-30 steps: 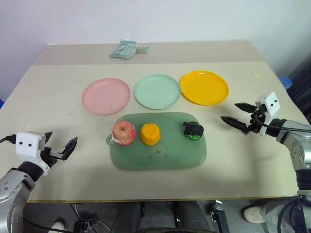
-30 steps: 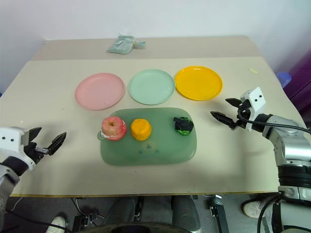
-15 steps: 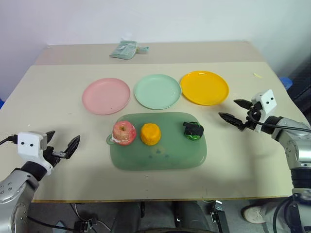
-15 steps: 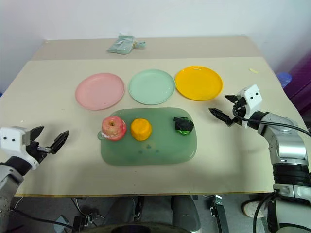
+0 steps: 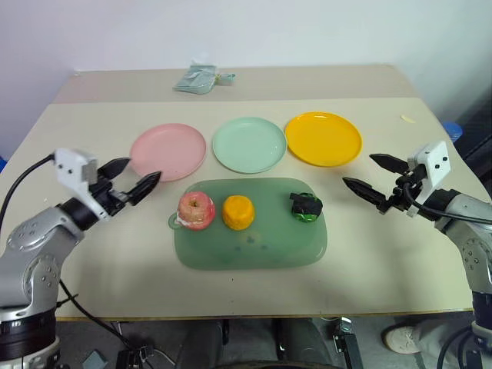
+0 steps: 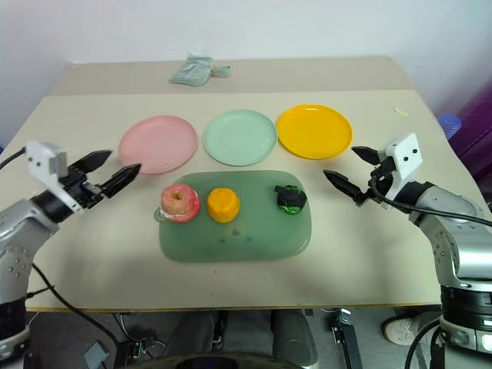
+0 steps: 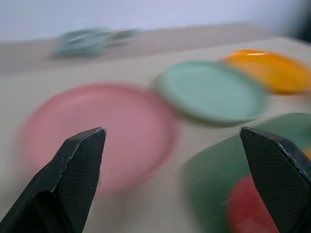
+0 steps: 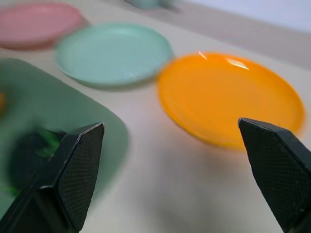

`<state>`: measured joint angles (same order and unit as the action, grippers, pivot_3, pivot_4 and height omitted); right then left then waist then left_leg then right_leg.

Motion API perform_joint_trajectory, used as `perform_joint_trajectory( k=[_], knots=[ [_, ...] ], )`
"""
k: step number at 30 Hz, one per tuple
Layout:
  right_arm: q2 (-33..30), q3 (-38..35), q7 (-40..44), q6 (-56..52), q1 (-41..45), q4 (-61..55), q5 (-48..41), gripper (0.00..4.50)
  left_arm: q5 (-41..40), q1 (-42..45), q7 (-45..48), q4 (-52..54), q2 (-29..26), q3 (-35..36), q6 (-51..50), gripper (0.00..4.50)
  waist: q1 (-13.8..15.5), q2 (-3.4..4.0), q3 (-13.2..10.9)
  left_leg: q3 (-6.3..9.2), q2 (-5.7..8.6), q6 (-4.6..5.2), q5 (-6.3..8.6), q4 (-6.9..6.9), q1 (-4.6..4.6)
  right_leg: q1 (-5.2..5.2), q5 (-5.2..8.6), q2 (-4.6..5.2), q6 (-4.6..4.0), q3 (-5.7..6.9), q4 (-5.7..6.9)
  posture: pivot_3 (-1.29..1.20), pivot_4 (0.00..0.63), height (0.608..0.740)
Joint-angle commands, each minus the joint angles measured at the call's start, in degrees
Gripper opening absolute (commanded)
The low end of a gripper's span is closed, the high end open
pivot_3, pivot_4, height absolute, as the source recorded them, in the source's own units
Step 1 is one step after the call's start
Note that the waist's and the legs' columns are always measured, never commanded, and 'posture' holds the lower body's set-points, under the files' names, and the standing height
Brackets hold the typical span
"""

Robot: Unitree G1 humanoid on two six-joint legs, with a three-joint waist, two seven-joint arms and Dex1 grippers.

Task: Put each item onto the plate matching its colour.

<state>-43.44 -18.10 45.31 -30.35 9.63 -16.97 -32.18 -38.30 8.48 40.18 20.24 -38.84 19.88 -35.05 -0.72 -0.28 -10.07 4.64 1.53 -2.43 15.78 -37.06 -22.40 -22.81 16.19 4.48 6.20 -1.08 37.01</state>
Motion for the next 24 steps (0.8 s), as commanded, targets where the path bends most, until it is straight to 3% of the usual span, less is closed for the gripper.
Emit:
perform_joint_trajectory(
  k=[1,6,13,18,24],
  knots=[
    [-1.84,-0.53,2.07,-4.36,-2.99,-8.86,-5.52,4.48,3.12,0.28,6.28,1.08,-4.65,-7.34,0.32,4.50,-0.10,0.00,0.00,-0.01,-0.02,0.00,0.00,0.00,0.00,-0.01,0.00,-0.02,0.00,-0.01,0.00,0.00,0.150,0.740],
    [-2.15,2.86,3.19,-7.60,-8.78,-16.72,-7.84,4.48,10.15,1.99,11.42,-2.21,-8.62,-15.46,4.77,4.50,0.01,0.02,-0.02,0.01,-0.06,0.01,0.00,0.02,0.02,-0.01,0.01,-0.10,-0.02,-0.01,0.02,0.00,0.150,0.740],
    [-2.70,6.87,2.02,-7.48,-12.09,-21.02,-5.64,4.48,15.59,4.22,14.45,-8.24,-7.76,-20.87,8.95,4.50,0.12,-0.04,-0.04,0.02,-0.04,0.02,0.00,-0.02,0.01,0.01,0.01,-0.06,-0.01,0.00,0.00,0.00,0.150,0.740],
    [-2.11,7.46,0.63,-7.74,-10.89,-21.23,-6.32,4.50,14.94,3.86,14.71,-12.06,-6.48,-17.58,11.99,3.02,0.11,-0.04,-0.04,0.02,-0.04,0.02,0.00,-0.02,0.02,0.02,0.01,-0.06,-0.01,0.00,0.01,0.00,0.150,0.740],
    [-2.28,7.94,1.98,-5.80,-10.11,-18.43,-5.13,4.50,14.86,9.14,8.84,-22.38,-4.03,-9.86,15.91,2.89,0.15,-0.08,-0.07,0.04,-0.05,0.02,0.00,-0.02,0.02,0.01,0.01,-0.07,0.00,0.03,0.03,0.00,0.150,0.740]
  ],
)
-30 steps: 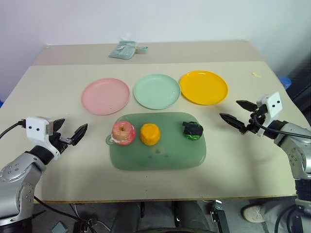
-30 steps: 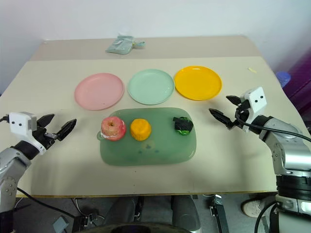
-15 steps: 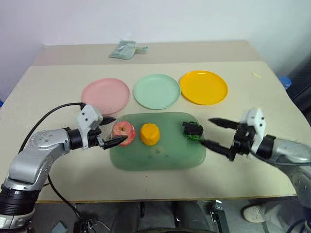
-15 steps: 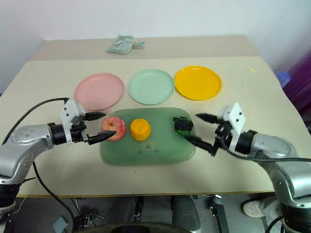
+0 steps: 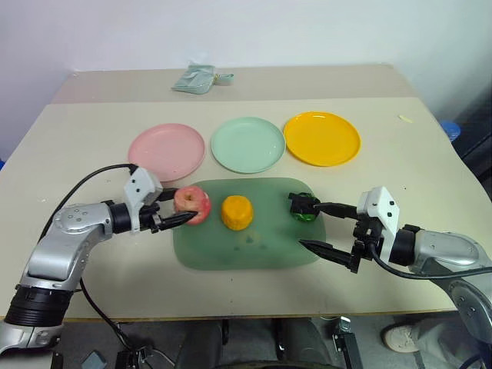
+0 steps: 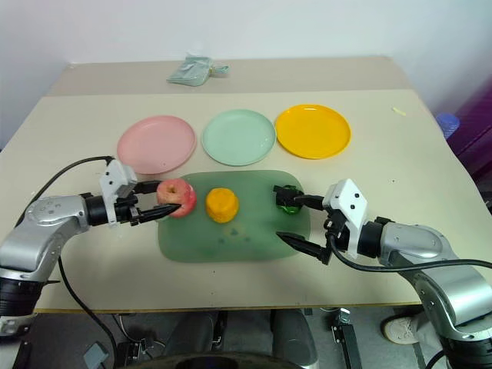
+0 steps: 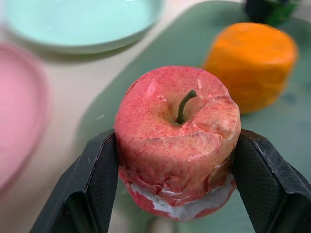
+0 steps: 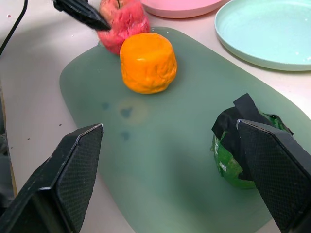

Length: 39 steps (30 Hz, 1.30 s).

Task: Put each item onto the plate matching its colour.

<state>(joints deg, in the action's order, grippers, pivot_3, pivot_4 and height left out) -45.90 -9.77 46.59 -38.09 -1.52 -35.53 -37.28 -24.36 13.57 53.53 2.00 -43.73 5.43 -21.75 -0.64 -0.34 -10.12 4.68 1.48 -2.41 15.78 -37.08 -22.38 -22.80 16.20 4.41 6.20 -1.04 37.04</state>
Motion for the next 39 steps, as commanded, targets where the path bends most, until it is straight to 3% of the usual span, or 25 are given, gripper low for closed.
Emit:
perform_joint_trajectory(
  k=[1,4,9,11,13,25,32,39],
  knots=[
    [0.40,-0.25,0.95,2.27,1.52,0.70,-0.06,4.50,3.24,7.74,-9.05,-8.57,1.84,4.86,3.20,2.89,0.19,-0.09,-0.05,0.01,0.00,0.00,0.00,-0.03,0.00,0.01,0.00,0.00,0.00,0.02,0.02,0.00,0.150,0.740],
    [0.88,0.82,1.41,3.41,3.06,2.38,0.47,4.50,7.10,16.18,-17.31,-18.97,4.31,4.49,2.20,2.89,0.78,-0.25,-0.11,0.09,0.12,0.00,0.00,-0.17,-0.02,0.06,-0.01,0.01,0.03,0.13,0.04,0.00,0.150,0.740],
    [2.29,2.98,1.23,5.20,5.15,4.08,1.98,4.50,8.99,23.54,-20.73,-28.34,8.48,3.60,2.64,2.89,0.86,-0.29,-0.10,0.05,0.30,0.01,0.00,-0.13,-0.03,0.02,-0.01,0.06,0.08,0.10,0.05,0.00,0.150,0.740],
    [2.90,3.48,1.17,5.60,5.35,4.18,2.38,4.50,8.96,24.87,-20.85,-28.94,9.62,3.77,2.40,3.81,0.87,-0.29,-0.10,0.06,0.30,0.00,0.00,-0.14,-0.08,-0.03,-0.01,0.06,0.08,0.10,0.05,0.00,0.150,0.740],
    [3.31,3.89,1.11,5.94,5.16,4.11,2.66,4.50,8.67,25.88,-21.11,-28.87,10.31,4.25,2.13,4.46,0.87,-0.29,-0.10,0.07,0.30,0.00,-0.01,-0.15,-0.08,-0.03,-0.01,0.06,0.08,0.10,0.06,0.00,0.150,0.740],
    [5.38,5.27,0.57,7.83,5.90,4.85,4.33,4.50,8.45,30.52,-28.03,-29.46,11.10,8.48,6.07,4.46,0.74,-0.33,-0.12,0.08,0.30,-0.02,-0.01,-0.16,-0.07,-0.04,-0.01,0.06,0.08,0.09,0.12,0.00,0.150,0.740],
    [10.40,7.74,-3.60,3.74,12.92,5.82,2.48,4.50,3.16,16.86,-19.28,-11.82,7.45,11.66,5.69,4.46,-0.59,-0.31,-0.10,0.01,0.16,-0.04,-0.02,-0.08,-0.04,-0.10,-0.01,0.08,0.08,-0.05,0.12,0.00,0.150,0.740],
    [18.37,20.24,-10.52,1.33,23.24,9.79,11.12,4.50,-4.23,-7.94,-4.90,11.64,2.38,9.36,0.15,4.46,-0.11,-0.33,-0.11,-0.05,-0.01,-0.09,-0.05,-0.02,-0.08,-0.29,-0.01,0.03,0.03,-0.21,0.19,0.00,0.150,0.740]
  ],
)
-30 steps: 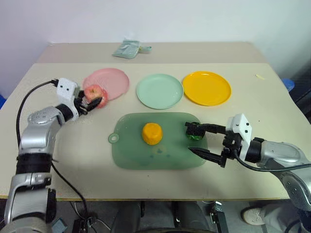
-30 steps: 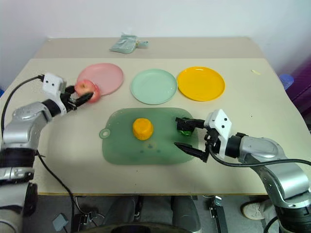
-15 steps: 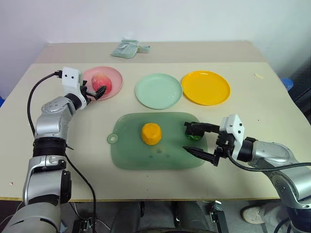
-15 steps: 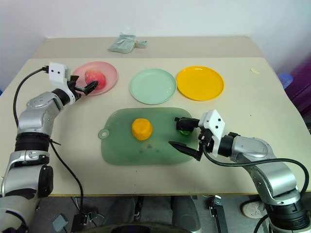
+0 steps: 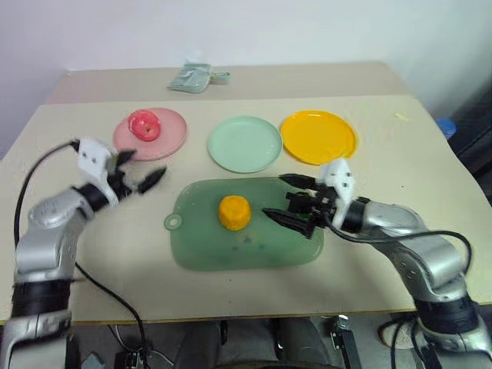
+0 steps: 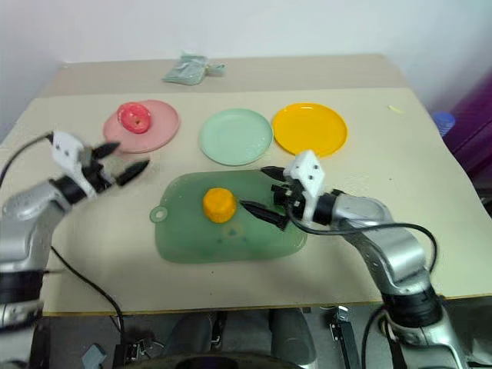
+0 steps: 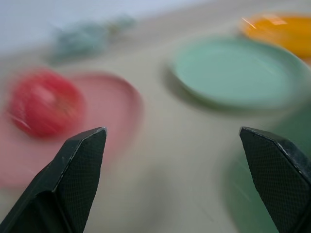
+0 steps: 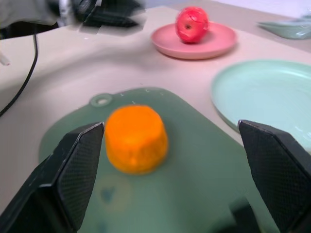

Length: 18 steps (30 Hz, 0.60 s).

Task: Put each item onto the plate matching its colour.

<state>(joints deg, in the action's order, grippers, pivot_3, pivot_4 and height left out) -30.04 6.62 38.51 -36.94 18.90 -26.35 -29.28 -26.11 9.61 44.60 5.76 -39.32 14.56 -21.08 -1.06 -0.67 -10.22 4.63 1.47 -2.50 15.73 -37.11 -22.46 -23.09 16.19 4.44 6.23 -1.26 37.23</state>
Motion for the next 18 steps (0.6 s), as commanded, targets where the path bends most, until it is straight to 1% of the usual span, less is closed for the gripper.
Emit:
perform_joint_trajectory(
  k=[1,3,6,10,14,17,18],
  knots=[
    [3.67,5.81,-3.02,-0.25,4.24,1.74,4.44,4.50,-2.53,-7.40,5.30,10.23,-2.39,0.24,-0.13,4.46,0.33,-0.02,0.01,0.01,0.03,0.00,0.00,0.00,-0.01,0.01,0.00,0.04,0.00,0.02,0.01,0.00,0.150,0.740],
    [5.24,8.14,-3.36,-1.35,6.05,3.36,5.62,4.50,-2.36,-11.90,6.37,13.00,-2.49,0.64,0.77,4.46,0.50,0.01,0.00,0.01,0.05,0.00,0.00,0.00,-0.01,0.03,0.00,0.08,0.00,0.02,-0.02,0.00,0.150,0.740],
    [6.45,9.84,-2.88,-2.45,6.87,5.36,6.38,4.50,-3.48,-15.55,6.53,16.07,-1.43,1.91,1.64,4.46,0.67,0.01,0.00,0.03,0.07,0.01,0.01,0.01,-0.02,0.03,0.00,0.10,-0.01,0.04,-0.03,0.00,0.150,0.740],
    [6.94,11.92,-1.93,-2.27,6.84,7.76,8.27,4.50,-3.61,-18.56,7.05,18.42,-1.66,1.92,1.44,4.46,0.29,0.02,0.01,0.03,0.07,0.01,0.01,0.01,-0.01,0.04,0.00,0.09,-0.01,0.06,-0.03,0.00,0.150,0.740],
    [8.92,13.53,-2.86,-2.89,7.79,12.24,10.61,4.50,-3.01,-19.44,8.05,18.41,-2.07,0.95,1.66,4.46,0.07,0.03,0.01,0.02,0.03,0.01,0.01,0.05,0.00,0.01,0.00,0.00,-0.02,0.06,-0.02,0.00,0.150,0.740],
    [10.21,12.86,-3.14,-2.91,8.12,12.75,10.94,3.65,-2.02,-19.37,8.51,18.16,-2.08,0.07,2.25,4.50,0.08,0.04,0.00,0.00,0.03,0.01,0.01,0.04,0.00,0.00,0.00,-0.01,-0.02,0.06,-0.02,0.00,0.150,0.740],
    [10.64,11.89,-3.52,-3.22,8.38,12.37,10.59,3.20,-1.92,-19.30,8.58,18.12,-2.03,-0.06,2.36,4.50,0.09,0.03,0.01,-0.01,0.04,0.01,0.01,0.04,0.00,0.00,0.00,0.00,-0.02,0.05,-0.02,0.00,0.150,0.740]
  ],
)
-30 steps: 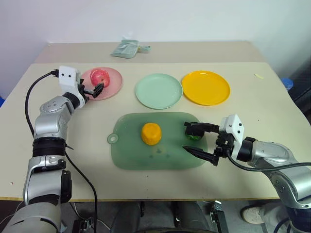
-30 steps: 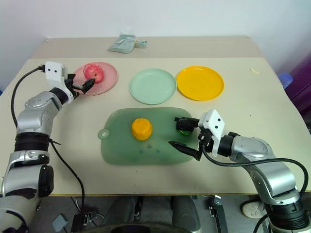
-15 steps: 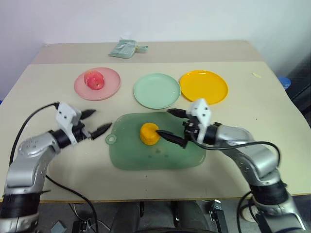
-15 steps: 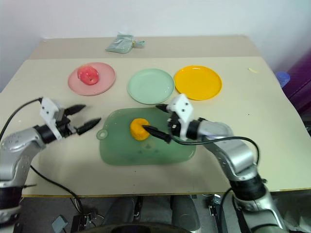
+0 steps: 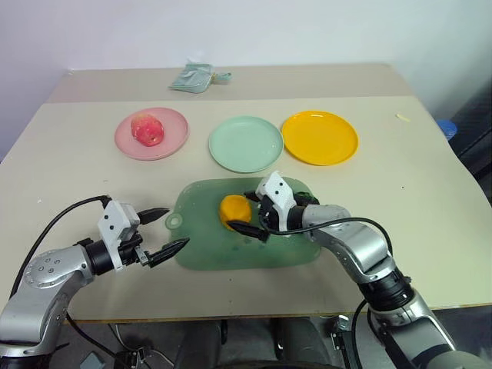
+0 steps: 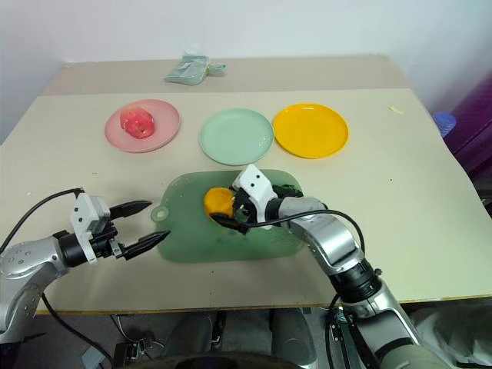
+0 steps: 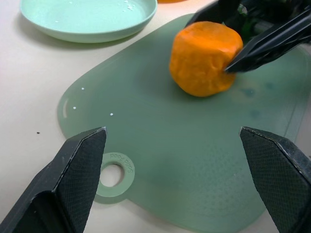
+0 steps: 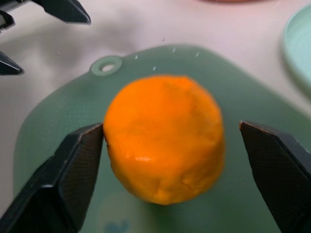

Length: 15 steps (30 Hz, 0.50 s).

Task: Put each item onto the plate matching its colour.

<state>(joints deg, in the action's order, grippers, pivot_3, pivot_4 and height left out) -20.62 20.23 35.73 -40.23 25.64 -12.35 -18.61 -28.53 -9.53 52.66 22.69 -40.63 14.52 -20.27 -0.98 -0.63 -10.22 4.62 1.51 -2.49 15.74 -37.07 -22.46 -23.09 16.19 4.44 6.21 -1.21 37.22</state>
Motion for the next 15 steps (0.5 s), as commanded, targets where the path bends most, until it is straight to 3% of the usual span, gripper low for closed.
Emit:
perform_joint_trajectory(
  k=[1,7,14,15],
  knots=[
    [1.46,-2.73,-1.06,-0.29,1.91,-2.14,-0.49,2.88,0.49,-0.19,0.62,1.25,-0.63,-0.07,1.66,4.50,0.06,0.00,0.00,0.00,0.00,0.00,0.00,0.00,0.00,0.00,0.00,0.00,0.00,0.00,0.00,0.00,0.150,0.740],
    [0.98,-15.48,-8.44,0.11,8.14,4.45,0.07,2.75,0.17,-1.54,1.68,2.41,0.63,-1.56,3.40,4.50,0.12,0.01,-0.01,0.00,0.02,0.00,0.00,-0.01,-0.01,0.00,0.00,0.02,0.01,0.00,0.00,0.00,0.150,0.740],
    [-0.29,-24.07,-19.92,10.41,22.42,37.73,7.13,2.75,1.61,-0.79,0.43,1.68,2.52,-4.55,5.05,4.50,-0.01,0.03,-0.01,-0.11,0.04,0.00,0.00,0.03,0.00,-0.02,0.00,0.01,0.00,-0.04,-0.01,0.00,0.150,0.740],
    [0.08,-24.79,-20.35,12.79,24.58,42.44,7.35,3.25,1.75,-0.53,0.13,1.86,2.64,-4.91,4.94,4.50,-0.10,0.06,-0.03,-0.13,0.05,0.00,0.00,0.04,0.00,-0.03,0.00,0.01,0.00,-0.04,0.00,0.00,0.150,0.740]
  ],
)
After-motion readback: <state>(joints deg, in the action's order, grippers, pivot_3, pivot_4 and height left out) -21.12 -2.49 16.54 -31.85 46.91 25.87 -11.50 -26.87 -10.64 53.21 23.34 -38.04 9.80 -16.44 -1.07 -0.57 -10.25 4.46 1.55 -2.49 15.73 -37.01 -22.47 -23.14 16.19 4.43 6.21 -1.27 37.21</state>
